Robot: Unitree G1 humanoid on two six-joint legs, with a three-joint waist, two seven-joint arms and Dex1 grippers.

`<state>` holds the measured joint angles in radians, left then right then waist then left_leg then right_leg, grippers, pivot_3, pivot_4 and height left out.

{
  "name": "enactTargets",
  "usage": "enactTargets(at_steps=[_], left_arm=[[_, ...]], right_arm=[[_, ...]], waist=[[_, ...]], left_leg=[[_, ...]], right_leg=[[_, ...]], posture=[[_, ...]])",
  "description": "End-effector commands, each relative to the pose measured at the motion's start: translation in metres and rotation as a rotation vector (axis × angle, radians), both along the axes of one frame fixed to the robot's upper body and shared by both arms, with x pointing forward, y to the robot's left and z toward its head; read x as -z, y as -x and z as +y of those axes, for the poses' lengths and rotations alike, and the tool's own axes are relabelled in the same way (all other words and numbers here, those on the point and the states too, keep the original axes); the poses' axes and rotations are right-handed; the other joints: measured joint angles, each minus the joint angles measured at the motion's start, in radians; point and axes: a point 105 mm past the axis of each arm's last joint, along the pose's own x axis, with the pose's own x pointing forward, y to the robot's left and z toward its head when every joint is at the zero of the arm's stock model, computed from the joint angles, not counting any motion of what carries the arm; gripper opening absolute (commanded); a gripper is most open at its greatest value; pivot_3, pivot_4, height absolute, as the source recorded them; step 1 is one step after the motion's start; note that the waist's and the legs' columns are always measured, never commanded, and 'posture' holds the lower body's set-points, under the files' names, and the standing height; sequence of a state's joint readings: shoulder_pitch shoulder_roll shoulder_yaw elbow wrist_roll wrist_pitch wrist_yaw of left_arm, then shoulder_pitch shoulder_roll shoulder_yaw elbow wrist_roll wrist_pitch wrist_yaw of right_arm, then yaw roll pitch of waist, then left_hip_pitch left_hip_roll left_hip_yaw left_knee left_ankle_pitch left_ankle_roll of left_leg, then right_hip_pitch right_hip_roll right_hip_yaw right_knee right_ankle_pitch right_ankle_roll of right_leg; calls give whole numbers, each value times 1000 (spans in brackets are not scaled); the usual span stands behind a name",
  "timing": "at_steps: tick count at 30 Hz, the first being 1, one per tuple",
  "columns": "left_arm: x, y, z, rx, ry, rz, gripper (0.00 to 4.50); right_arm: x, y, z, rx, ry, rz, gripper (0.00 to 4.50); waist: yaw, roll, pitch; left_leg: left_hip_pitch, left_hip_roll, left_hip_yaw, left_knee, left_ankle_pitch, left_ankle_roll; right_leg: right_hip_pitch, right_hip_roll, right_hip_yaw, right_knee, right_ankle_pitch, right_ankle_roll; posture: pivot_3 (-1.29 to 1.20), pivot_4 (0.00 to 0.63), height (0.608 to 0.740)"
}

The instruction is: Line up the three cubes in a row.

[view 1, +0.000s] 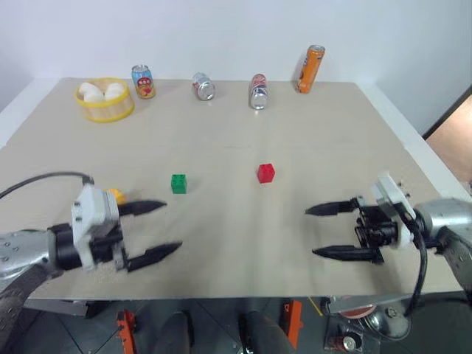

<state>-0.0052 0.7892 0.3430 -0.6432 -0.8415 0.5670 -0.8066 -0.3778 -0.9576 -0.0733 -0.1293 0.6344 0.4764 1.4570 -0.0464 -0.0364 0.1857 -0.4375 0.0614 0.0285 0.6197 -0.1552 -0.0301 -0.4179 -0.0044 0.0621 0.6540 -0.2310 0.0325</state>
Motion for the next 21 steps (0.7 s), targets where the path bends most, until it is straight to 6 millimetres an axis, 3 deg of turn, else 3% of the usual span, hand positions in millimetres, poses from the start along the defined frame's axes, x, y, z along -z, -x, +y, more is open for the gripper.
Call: enactTargets(at_steps=[1,6,10,21], left_arm=[[-7,-21,-7,-60,94,-42,4443],[2,-37,-26,-72,148,-77,4443],[6,-42,-40,-61,201,-95,4443],[2,-49,-68,-82,293,-148,4443]], right_arm=[[-6,-26,2,-48,35,-45,4500],[-6,-79,11,-52,102,-95,4500],[-2,-110,17,-24,181,-120,4500],[3,-142,48,39,275,-177,4500]], waist=[[-1,0,0],[-1,0,0],[0,0,0],[1,0,0]], left_leg=[[1,0,0,1,0,0],[1,-1,1,5,1,2],[0,-1,1,3,2,2],[-2,-3,0,-1,0,1]], right_leg=[[1,0,0,0,1,0],[1,2,4,0,7,0],[-1,2,6,0,8,1],[-2,4,9,1,10,4]], posture=[[0,150,740],[0,150,740],[0,150,740],[0,150,740]])
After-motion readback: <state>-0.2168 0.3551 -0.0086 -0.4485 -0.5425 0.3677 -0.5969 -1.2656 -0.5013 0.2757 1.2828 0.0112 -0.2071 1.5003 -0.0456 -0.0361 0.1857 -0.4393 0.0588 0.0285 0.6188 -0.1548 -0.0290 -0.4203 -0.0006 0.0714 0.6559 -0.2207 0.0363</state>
